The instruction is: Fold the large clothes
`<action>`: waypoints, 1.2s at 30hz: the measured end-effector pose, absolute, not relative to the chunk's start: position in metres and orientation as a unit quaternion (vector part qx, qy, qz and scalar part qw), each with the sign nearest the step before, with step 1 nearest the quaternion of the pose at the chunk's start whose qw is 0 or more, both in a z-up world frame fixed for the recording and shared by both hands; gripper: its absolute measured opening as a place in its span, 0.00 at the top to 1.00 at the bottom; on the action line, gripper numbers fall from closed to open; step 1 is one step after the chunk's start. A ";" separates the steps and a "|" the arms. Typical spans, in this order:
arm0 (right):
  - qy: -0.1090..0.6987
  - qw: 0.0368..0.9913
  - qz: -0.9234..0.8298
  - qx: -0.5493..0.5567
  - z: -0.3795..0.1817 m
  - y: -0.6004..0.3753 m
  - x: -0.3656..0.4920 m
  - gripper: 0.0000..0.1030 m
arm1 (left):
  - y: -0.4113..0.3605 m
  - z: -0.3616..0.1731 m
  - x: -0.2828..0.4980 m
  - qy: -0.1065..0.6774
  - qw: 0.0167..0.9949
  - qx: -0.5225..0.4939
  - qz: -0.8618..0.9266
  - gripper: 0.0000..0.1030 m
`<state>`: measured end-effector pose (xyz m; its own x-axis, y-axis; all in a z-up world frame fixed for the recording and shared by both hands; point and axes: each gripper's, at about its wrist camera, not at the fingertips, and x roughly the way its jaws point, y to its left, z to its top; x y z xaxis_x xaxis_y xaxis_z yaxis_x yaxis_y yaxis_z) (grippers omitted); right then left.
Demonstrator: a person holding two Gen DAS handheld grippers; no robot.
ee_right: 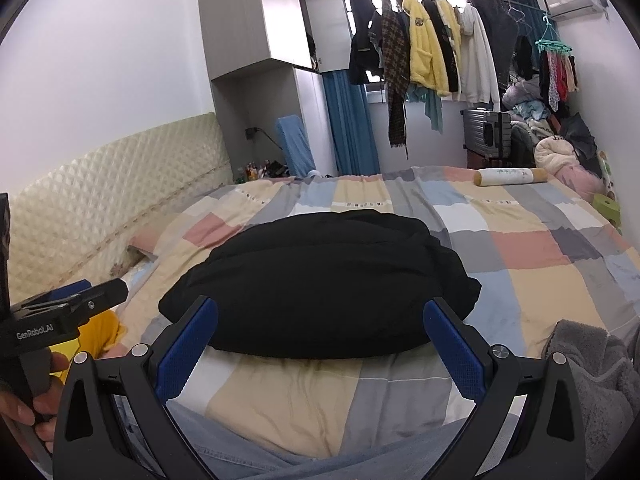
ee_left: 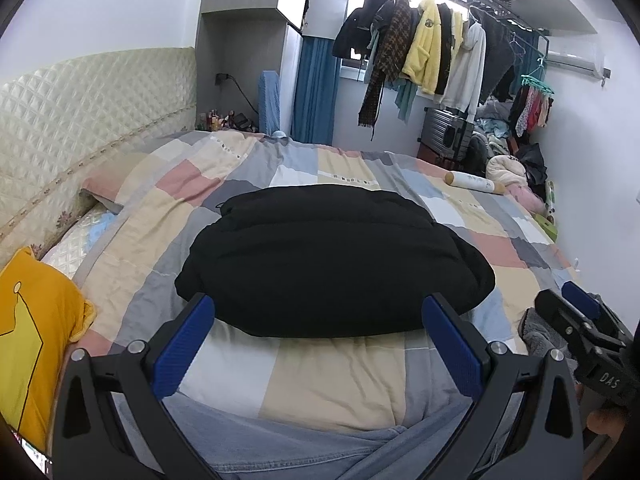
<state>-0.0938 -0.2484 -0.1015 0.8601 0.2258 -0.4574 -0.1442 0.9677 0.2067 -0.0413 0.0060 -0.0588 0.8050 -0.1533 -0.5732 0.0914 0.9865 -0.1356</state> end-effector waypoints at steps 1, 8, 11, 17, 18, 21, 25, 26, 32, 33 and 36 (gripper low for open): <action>0.248 0.960 0.097 0.082 -0.101 -0.248 -0.093 0.00 | 0.005 -0.058 -0.042 0.305 0.949 -0.048 -0.062 0.00; 0.241 0.963 0.093 0.079 -0.096 -0.246 -0.093 0.00 | 0.006 -0.057 -0.041 0.305 0.950 -0.048 -0.055 0.00; 0.241 0.963 0.093 0.082 -0.097 -0.246 -0.095 0.00 | 0.007 -0.056 -0.043 0.304 0.949 -0.053 -0.057 0.00; 0.239 0.963 0.089 0.082 -0.095 -0.245 -0.097 0.00 | 0.006 -0.055 -0.045 0.304 0.949 -0.051 -0.068 0.00; 0.237 0.965 0.083 0.076 -0.095 -0.243 -0.098 0.00 | 0.005 -0.055 -0.044 0.306 0.948 -0.048 -0.073 0.00; 0.239 0.964 0.080 0.079 -0.098 -0.247 -0.097 0.00 | 0.003 -0.056 -0.045 0.308 0.947 -0.050 -0.078 0.00; 0.244 0.963 0.077 0.084 -0.100 -0.250 -0.096 0.00 | 0.004 -0.057 -0.046 0.306 0.947 -0.056 -0.078 0.00; 0.245 0.963 0.076 0.084 -0.100 -0.251 -0.096 0.00 | 0.004 -0.057 -0.047 0.306 0.947 -0.058 -0.077 0.00; 0.243 0.964 0.074 0.085 -0.100 -0.252 -0.096 0.00 | 0.006 -0.057 -0.046 0.303 0.949 -0.060 -0.067 0.00; 0.242 0.964 0.074 0.085 -0.100 -0.253 -0.097 0.00 | 0.007 -0.058 -0.046 0.303 0.949 -0.058 -0.064 0.00; 0.242 0.964 0.074 0.085 -0.100 -0.252 -0.098 0.00 | 0.007 -0.058 -0.045 0.304 0.948 -0.060 -0.066 0.00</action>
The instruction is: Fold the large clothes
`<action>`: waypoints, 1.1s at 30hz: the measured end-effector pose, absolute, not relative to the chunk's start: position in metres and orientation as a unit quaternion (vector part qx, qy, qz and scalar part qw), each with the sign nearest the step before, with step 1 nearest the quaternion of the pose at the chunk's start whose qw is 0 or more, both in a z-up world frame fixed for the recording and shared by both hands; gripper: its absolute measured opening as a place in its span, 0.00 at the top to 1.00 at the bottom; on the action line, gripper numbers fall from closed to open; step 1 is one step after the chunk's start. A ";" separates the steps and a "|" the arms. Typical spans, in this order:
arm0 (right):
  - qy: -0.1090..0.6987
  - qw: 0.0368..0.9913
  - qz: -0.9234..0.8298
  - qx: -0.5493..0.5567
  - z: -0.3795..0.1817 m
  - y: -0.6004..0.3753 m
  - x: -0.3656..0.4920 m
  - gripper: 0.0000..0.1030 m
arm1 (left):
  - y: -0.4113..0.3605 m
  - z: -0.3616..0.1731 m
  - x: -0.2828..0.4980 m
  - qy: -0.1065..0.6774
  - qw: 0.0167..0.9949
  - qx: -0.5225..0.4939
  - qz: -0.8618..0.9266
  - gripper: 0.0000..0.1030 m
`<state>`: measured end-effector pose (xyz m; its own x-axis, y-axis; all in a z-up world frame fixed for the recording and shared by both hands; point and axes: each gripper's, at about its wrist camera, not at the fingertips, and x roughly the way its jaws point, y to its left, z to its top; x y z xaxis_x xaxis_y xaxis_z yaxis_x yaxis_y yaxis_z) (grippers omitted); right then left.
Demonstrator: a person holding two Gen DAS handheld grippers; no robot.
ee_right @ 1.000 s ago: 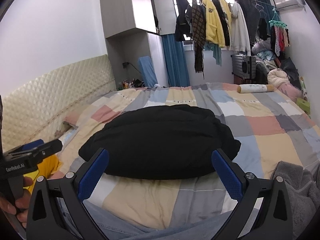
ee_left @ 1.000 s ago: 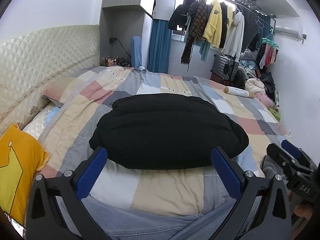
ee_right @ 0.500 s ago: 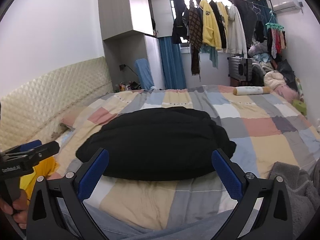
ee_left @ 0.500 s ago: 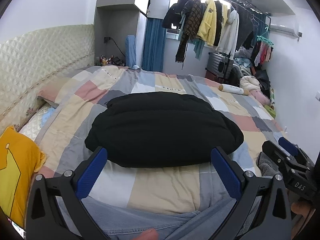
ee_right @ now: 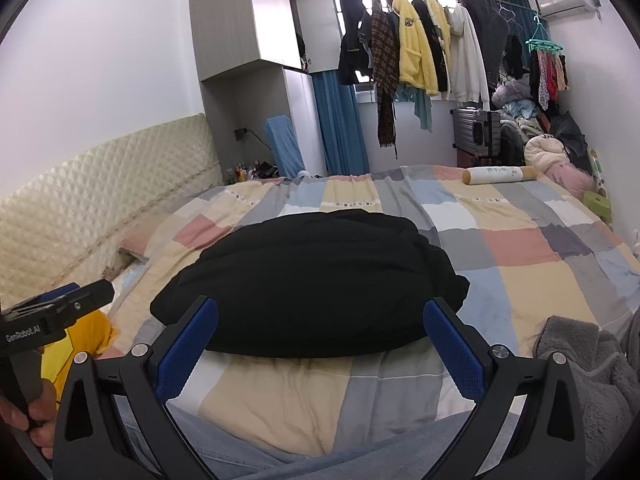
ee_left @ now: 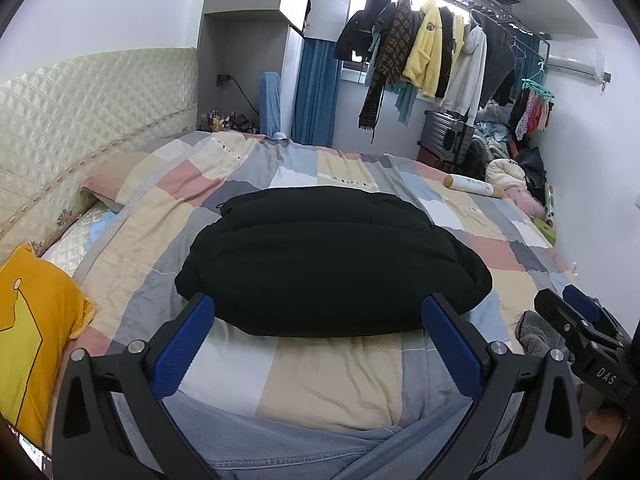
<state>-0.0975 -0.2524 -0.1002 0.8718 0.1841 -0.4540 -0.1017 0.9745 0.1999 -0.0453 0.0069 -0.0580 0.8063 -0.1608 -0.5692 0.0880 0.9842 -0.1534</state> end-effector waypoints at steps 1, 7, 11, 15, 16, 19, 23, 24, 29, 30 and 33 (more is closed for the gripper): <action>0.243 0.964 0.073 0.083 -0.100 -0.252 -0.097 0.00 | 0.007 -0.058 -0.045 0.304 0.949 -0.059 -0.065 0.00; 0.243 0.964 0.071 0.085 -0.098 -0.254 -0.100 0.00 | 0.006 -0.058 -0.046 0.302 0.949 -0.058 -0.066 0.00; 0.241 0.965 0.068 0.084 -0.097 -0.253 -0.100 0.00 | 0.006 -0.058 -0.047 0.299 0.951 -0.058 -0.062 0.00; 0.239 0.965 0.066 0.085 -0.097 -0.254 -0.101 0.00 | 0.005 -0.058 -0.048 0.300 0.950 -0.061 -0.063 0.00; 0.239 0.965 0.066 0.085 -0.097 -0.254 -0.101 0.00 | 0.005 -0.058 -0.048 0.299 0.950 -0.060 -0.063 0.00; 0.238 0.965 0.065 0.084 -0.098 -0.254 -0.103 0.00 | 0.005 -0.058 -0.048 0.300 0.950 -0.060 -0.064 0.00; 0.240 0.965 0.067 0.085 -0.099 -0.254 -0.102 0.00 | 0.005 -0.057 -0.047 0.300 0.950 -0.059 -0.062 0.00; 0.243 0.964 0.067 0.085 -0.099 -0.254 -0.102 0.00 | 0.005 -0.057 -0.047 0.300 0.950 -0.059 -0.062 0.00; 0.246 0.964 0.064 0.085 -0.099 -0.256 -0.101 0.00 | 0.005 -0.057 -0.047 0.300 0.950 -0.059 -0.064 0.00; 0.245 0.964 0.063 0.085 -0.099 -0.256 -0.101 0.00 | 0.005 -0.057 -0.047 0.300 0.950 -0.059 -0.064 0.00; 0.246 0.963 0.062 0.087 -0.100 -0.255 -0.099 0.00 | 0.004 -0.057 -0.048 0.300 0.950 -0.059 -0.062 0.00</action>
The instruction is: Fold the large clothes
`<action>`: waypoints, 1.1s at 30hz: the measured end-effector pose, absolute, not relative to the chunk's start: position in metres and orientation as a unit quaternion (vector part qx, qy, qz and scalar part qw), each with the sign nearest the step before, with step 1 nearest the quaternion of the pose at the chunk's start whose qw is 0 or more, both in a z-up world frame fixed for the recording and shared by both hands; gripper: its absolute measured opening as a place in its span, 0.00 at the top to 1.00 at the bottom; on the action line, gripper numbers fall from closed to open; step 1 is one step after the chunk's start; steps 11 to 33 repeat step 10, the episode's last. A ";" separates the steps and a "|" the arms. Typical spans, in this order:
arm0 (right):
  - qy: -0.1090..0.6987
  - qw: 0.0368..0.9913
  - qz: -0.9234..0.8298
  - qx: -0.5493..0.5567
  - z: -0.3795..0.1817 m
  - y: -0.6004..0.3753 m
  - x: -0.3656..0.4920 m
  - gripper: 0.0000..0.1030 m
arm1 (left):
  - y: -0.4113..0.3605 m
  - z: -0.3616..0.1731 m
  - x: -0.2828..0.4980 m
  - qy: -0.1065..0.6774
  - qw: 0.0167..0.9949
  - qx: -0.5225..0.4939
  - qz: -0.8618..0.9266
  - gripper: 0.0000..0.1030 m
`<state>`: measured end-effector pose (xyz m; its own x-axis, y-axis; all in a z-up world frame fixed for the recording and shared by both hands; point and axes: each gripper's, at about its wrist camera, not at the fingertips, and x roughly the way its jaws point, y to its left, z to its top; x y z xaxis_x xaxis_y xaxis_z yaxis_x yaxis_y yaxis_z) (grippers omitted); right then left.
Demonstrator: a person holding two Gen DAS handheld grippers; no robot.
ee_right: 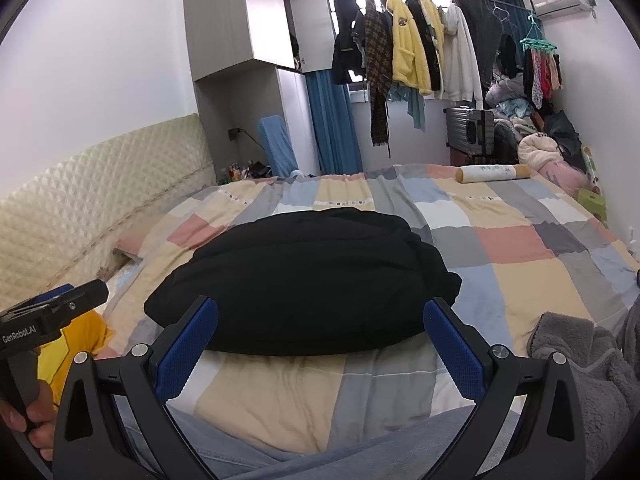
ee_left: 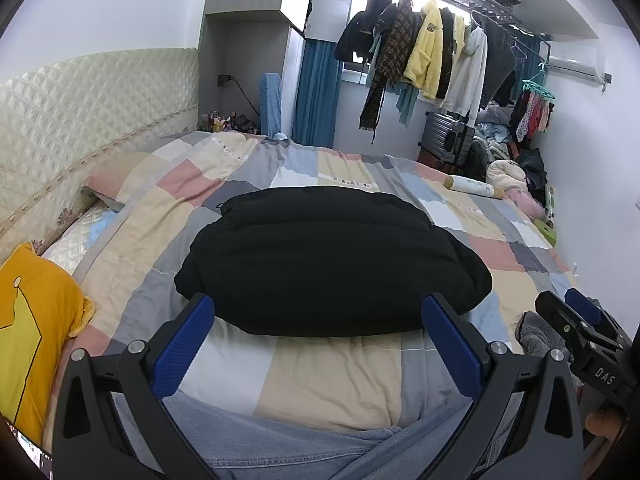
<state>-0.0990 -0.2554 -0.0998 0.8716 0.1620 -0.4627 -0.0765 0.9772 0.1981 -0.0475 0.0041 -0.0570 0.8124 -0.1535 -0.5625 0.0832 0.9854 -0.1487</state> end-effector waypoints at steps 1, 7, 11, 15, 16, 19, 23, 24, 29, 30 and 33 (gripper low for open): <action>0.246 0.963 0.062 0.088 -0.101 -0.255 -0.099 0.00 | 0.004 -0.057 -0.048 0.299 0.950 -0.058 -0.062 0.00; 0.248 0.963 0.059 0.086 -0.102 -0.254 -0.099 0.00 | 0.003 -0.058 -0.049 0.299 0.950 -0.061 -0.059 0.00; 0.246 0.964 0.062 0.085 -0.104 -0.252 -0.098 0.00 | 0.004 -0.058 -0.049 0.299 0.950 -0.063 -0.058 0.00; 0.246 0.964 0.062 0.085 -0.104 -0.252 -0.098 0.00 | 0.004 -0.058 -0.049 0.299 0.950 -0.063 -0.058 0.00; 0.246 0.964 0.062 0.085 -0.104 -0.252 -0.098 0.00 | 0.004 -0.058 -0.049 0.299 0.950 -0.063 -0.058 0.00; 0.246 0.964 0.062 0.085 -0.104 -0.252 -0.098 0.00 | 0.004 -0.058 -0.049 0.299 0.950 -0.063 -0.058 0.00; 0.246 0.964 0.062 0.085 -0.104 -0.252 -0.098 0.00 | 0.004 -0.058 -0.049 0.299 0.950 -0.063 -0.058 0.00; 0.246 0.964 0.062 0.085 -0.104 -0.252 -0.098 0.00 | 0.004 -0.058 -0.049 0.299 0.950 -0.063 -0.058 0.00; 0.246 0.964 0.062 0.085 -0.104 -0.252 -0.098 0.00 | 0.004 -0.058 -0.049 0.299 0.950 -0.063 -0.058 0.00; 0.246 0.964 0.062 0.085 -0.104 -0.252 -0.098 0.00 | 0.004 -0.058 -0.049 0.299 0.950 -0.063 -0.058 0.00; 0.246 0.964 0.062 0.085 -0.104 -0.252 -0.098 0.00 | 0.004 -0.058 -0.049 0.299 0.950 -0.063 -0.058 0.00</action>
